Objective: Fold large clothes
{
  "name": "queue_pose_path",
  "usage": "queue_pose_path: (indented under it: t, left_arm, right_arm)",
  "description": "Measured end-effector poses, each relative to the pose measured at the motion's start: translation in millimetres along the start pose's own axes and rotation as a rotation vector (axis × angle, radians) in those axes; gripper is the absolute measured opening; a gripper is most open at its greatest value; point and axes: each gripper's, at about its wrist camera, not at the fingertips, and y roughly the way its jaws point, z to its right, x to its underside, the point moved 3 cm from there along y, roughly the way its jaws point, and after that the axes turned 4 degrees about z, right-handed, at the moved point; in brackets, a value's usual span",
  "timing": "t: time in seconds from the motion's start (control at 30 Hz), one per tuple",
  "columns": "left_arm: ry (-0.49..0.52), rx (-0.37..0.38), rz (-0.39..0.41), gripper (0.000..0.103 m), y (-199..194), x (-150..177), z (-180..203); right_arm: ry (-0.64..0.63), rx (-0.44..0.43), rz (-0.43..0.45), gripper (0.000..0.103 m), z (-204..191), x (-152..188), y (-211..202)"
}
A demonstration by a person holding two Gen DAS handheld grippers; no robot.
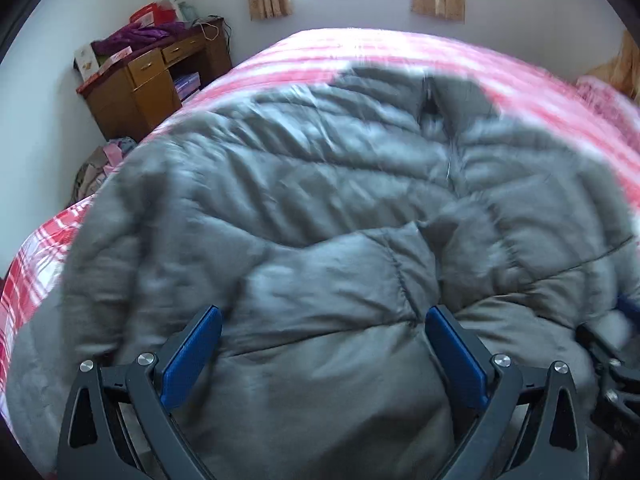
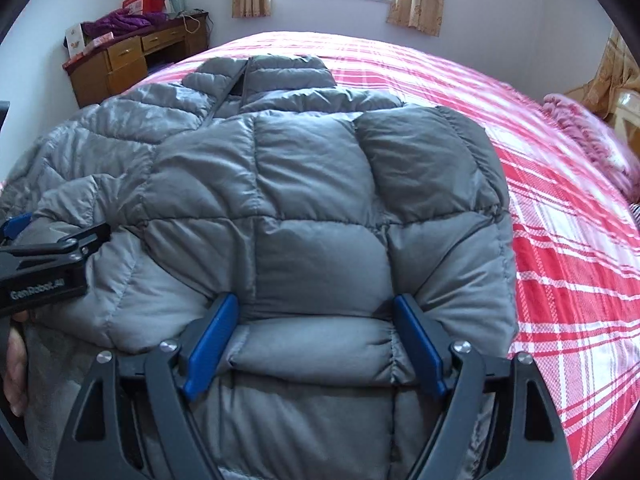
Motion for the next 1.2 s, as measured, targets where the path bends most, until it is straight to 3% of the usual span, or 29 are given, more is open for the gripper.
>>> queue_pose_path:
  t: [0.1,0.17,0.3,0.37,0.43,0.6,0.8,0.83,0.87,0.93,0.97,1.03,1.2]
  left_arm:
    - [0.015,0.038,0.117,0.102,-61.7,-7.3,-39.8]
    - [0.037,-0.032,0.171,0.102,-94.3,0.4,-82.9]
    - [0.001,-0.200,0.143,0.102,-113.5,35.5,-176.3]
    - [-0.059,-0.301,0.119,0.102,-120.8,62.4,-230.3]
    - [-0.148,-0.340,0.086,0.102,-128.6,87.5,-271.9]
    - [-0.335,-0.289,0.016,0.102,-137.9,134.7,-327.4]
    - [-0.403,-0.188,-0.013,0.102,-107.8,142.3,-317.0]
    - [-0.405,-0.167,-0.020,0.094,-102.7,142.6,-313.4]
    - [-0.403,-0.153,-0.030,0.068,-96.8,143.6,-309.2]
    - [-0.402,-0.123,-0.035,0.049,-89.7,140.7,-306.1]
    - [-0.385,-0.133,-0.011,0.030,-93.7,137.2,-304.4]
    - [-0.354,-0.170,0.014,0.021,-105.6,128.5,-306.6]
    - [-0.286,-0.293,0.117,0.019,-140.6,95.1,-323.8]
  right_arm:
    - [0.036,0.003,0.031,0.089,11.7,1.8,-28.1]
    - [0.051,0.002,0.057,0.095,15.0,9.3,-51.7]
    - [0.028,-0.020,0.075,0.096,8.9,38.7,-90.8]
    - [0.015,-0.028,0.090,0.096,5.1,53.2,-104.5]
    - [0.009,-0.035,0.106,0.096,0.6,67.0,-117.0]
    - [0.021,-0.010,0.135,0.096,-4.6,87.7,-128.7]
    - [0.044,-0.026,0.155,0.096,-12.3,91.7,-139.0]
    - [0.042,-0.027,0.159,0.096,-14.3,93.9,-141.4]
    - [0.039,-0.029,0.163,0.096,-16.6,95.4,-143.1]
    - [0.040,-0.028,0.173,0.096,-18.7,98.3,-147.0]
    - [0.046,-0.028,0.178,0.096,-18.2,99.1,-148.5]
    - [0.059,-0.023,0.185,0.096,-15.3,100.8,-151.1]
    - [0.126,0.016,0.223,0.096,6.0,101.8,-158.9]
